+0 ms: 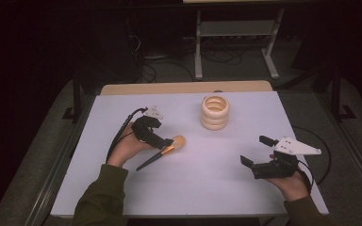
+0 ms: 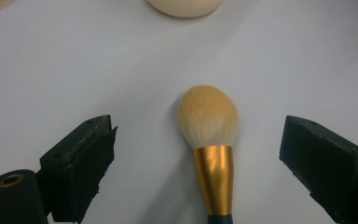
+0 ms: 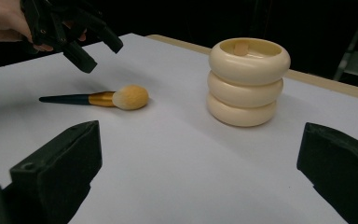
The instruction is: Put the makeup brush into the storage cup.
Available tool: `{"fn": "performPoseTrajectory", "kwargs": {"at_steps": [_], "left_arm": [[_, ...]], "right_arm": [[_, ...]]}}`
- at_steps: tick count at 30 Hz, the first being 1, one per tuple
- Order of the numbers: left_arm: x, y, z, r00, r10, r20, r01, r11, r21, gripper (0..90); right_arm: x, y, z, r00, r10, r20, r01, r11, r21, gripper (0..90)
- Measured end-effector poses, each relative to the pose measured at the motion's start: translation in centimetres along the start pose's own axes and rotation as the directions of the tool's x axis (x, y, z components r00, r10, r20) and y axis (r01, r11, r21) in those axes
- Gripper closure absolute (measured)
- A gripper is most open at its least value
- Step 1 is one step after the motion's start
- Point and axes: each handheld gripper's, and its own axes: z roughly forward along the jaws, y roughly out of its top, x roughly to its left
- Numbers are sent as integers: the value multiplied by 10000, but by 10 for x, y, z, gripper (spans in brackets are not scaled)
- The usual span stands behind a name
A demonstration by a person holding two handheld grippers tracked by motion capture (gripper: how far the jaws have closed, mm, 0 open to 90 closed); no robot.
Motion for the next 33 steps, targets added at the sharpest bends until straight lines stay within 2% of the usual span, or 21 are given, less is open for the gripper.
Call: {"fn": "performPoseTrajectory", "kwargs": {"at_steps": [3, 7, 8, 14, 19, 22, 32, 33], "left_arm": [[-1, 0, 2, 9999, 97, -31, -96, 9996, 275, 98], [-3, 0, 5, 10000, 27, -22, -26, 9983, 587, 99], [-3, 0, 5, 9999, 133, -20, -131, 9971, 755, 99], [-4, -2, 9, 10000, 78, 15, -79, 9938, 1105, 100], [-5, -2, 13, 9995, 313, 82, -322, 9866, 1601, 102], [-6, -3, 16, 9996, 282, 75, -291, 9829, 1818, 103], [-7, -4, 24, 9995, 301, 87, -312, 9748, 2208, 107], [-7, -4, 24, 9994, 325, 116, -342, 9740, 2240, 151]], "right_arm": [[0, 0, 0, 10000, -9, -3, 9, 10000, 4, 0], [0, 0, 0, 10000, -12, -3, 12, 10000, 9, 0], [0, 0, 0, 10000, -16, -4, 16, 10000, 8, 0], [0, 0, 0, 10000, -16, 6, 16, 10000, 25, 0], [0, 0, 0, 10000, -22, -22, 22, 10000, 39, 0], [0, 0, 0, 10000, 38, -21, -38, 10000, 75, 0], [-1, 0, 0, 10000, -35, -12, 35, 10000, 39, 0], [-1, 0, 0, 10000, -26, -6, 26, 10000, 34, 0]]}}
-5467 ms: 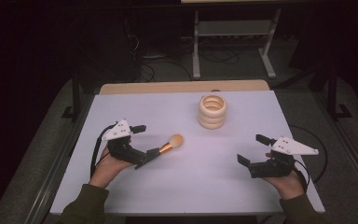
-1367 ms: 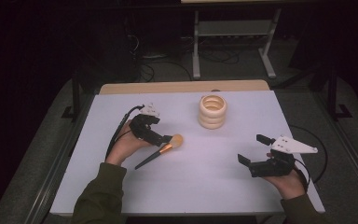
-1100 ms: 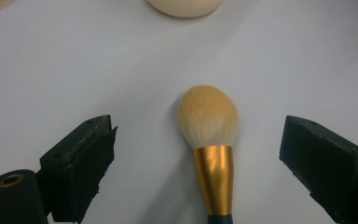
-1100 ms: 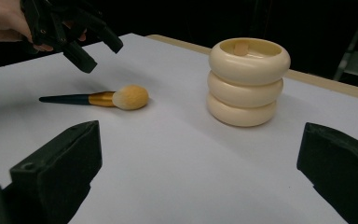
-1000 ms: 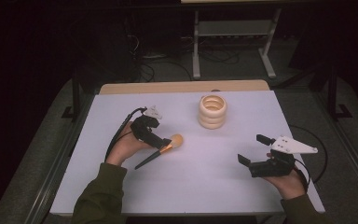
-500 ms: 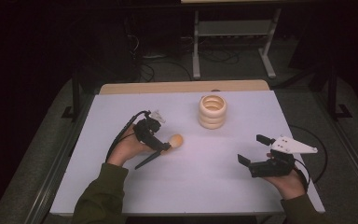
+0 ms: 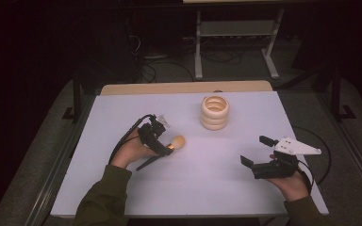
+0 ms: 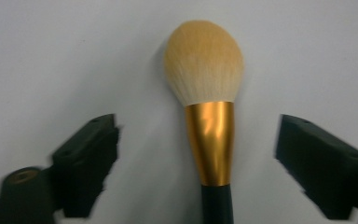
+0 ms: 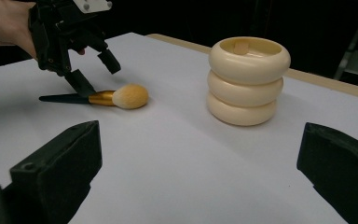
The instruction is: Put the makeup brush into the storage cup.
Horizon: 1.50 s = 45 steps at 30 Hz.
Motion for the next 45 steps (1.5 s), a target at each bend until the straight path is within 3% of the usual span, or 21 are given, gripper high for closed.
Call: {"fn": "performPoseTrajectory", "kwargs": {"at_steps": [8, 28, 38, 45], "left_arm": [[-2, 1, 7, 10000, -68, -39, 69, 9995, 305, 172], [-7, 6, 15, 9990, -457, -18, 458, 9974, 561, 348], [-2, 7, 21, 9971, -764, 69, 756, 9942, 766, 441], [0, 11, 22, 9982, -562, 230, 531, 9916, 1175, 477]], "right_arm": [[0, 0, 1, 10000, -26, -19, 26, 10000, 22, 0], [0, -1, 1, 10000, 19, -31, -19, 10000, 82, 0], [-1, -1, 1, 10000, 1, -12, -1, 10000, 53, 0], [0, -1, 1, 9999, 122, -11, -122, 9999, 107, 0]]}}
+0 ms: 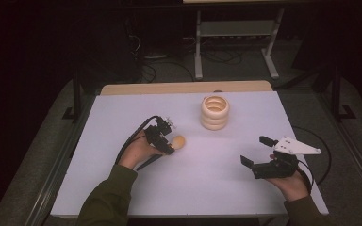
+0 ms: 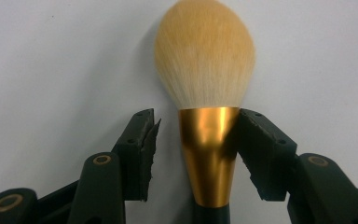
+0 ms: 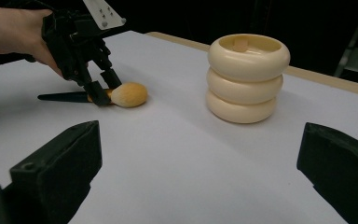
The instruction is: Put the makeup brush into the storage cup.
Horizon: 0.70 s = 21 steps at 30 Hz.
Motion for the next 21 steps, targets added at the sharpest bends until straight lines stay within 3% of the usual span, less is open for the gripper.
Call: {"fn": "performPoseTrajectory", "kwargs": {"at_steps": [6, 21], "left_arm": [[0, 2, 1, 10000, 39, 69, -40, 9998, 186, 526], [-4, 5, 2, 9991, 272, -332, -257, 9986, 454, 587]], "right_arm": [[0, 0, -1, 10000, -50, 33, 51, 10000, -74, 0], [-1, 0, -2, 10000, 15, 29, -15, 9999, -166, 0]]}}
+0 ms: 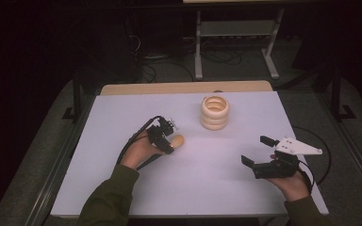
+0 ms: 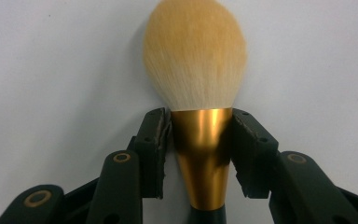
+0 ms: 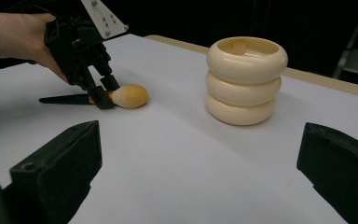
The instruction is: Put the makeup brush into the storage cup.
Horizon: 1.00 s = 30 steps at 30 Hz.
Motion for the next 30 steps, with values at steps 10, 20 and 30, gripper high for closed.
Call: {"fn": "performPoseTrajectory", "kwargs": {"at_steps": [10, 20, 30], "left_arm": [[1, 0, -1, 10000, -33, -26, 33, 10000, 9, 631], [1, 0, -1, 9999, -106, -83, 106, 9999, 1, 647], [2, -4, -8, 10000, -2, 7, 2, 9987, -505, 650]], "right_arm": [[0, 0, -1, 10000, 8, 11, -8, 10000, -33, 0], [-1, 0, -1, 10000, 63, 11, -63, 10000, -73, 0], [-1, 0, -1, 9999, 105, 6, -105, 9999, -22, 0]]}}
